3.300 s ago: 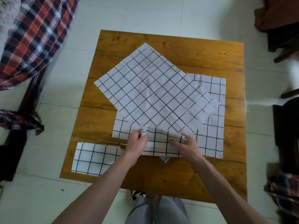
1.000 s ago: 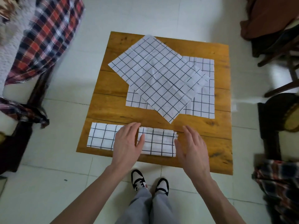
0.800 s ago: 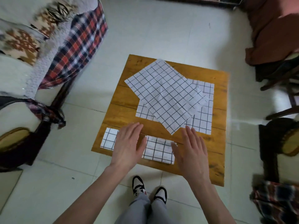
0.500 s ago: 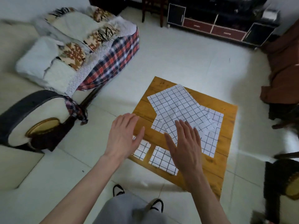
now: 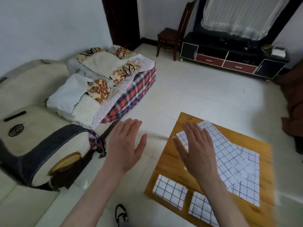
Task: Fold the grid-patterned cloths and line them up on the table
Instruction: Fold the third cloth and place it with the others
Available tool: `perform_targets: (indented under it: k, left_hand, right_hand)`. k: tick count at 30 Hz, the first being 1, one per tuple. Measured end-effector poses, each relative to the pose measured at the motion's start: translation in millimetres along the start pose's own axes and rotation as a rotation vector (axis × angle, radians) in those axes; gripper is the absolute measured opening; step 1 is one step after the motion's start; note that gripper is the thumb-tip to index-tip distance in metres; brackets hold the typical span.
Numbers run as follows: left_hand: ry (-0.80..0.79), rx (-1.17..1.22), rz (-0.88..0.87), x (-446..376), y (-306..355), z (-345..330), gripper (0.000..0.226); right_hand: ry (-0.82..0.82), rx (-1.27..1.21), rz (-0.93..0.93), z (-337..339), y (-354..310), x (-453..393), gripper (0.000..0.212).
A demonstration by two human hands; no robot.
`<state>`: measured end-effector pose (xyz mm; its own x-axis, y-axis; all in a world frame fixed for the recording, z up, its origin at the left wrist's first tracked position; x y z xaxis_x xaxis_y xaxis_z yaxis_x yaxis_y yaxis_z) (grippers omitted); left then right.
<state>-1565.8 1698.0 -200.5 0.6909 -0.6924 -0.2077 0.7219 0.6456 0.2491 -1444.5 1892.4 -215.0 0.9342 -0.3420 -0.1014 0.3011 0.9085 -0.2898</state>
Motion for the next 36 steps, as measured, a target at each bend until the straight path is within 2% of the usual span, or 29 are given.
perform_targets:
  k: [7, 14, 18, 24, 36]
  left_hand:
    - [-0.064, 0.043, -0.11, -72, -111, 36, 0.052]
    - [-0.064, 0.079, -0.202, -165, -162, 38, 0.053]
    - [-0.109, 0.052, -0.275, -233, -168, 14, 0.056]
    - [-0.094, 0.057, -0.401, -360, -164, -20, 0.051]
    - [-0.13, 0.124, -0.679, -603, -101, -72, 0.05]
  right_hand:
    - [0.049, 0.062, -0.096, -13, -70, -84, 0.068]
    - [0.092, 0.115, -0.175, -13, -85, -165, 0.064]
    - [0.12, 0.126, -0.259, -18, -60, -215, 0.065]
    - [0.148, 0.118, -0.404, -24, 0, -301, 0.071]
    - [0.256, 0.097, -0.678, 9, 110, -450, 0.069]
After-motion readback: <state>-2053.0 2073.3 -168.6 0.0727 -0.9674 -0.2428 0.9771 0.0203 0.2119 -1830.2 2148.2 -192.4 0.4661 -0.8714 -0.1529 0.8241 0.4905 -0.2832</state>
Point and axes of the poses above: each hand's wrist, its own x-axis away from the middle knuckle, its own z-axis out of the back of the hand, y = z × x, the point moved 7 cm from there along -x, towards the middle knuckle, and after that the axes turned 14 degrees about -y, right-handed, at the moved point
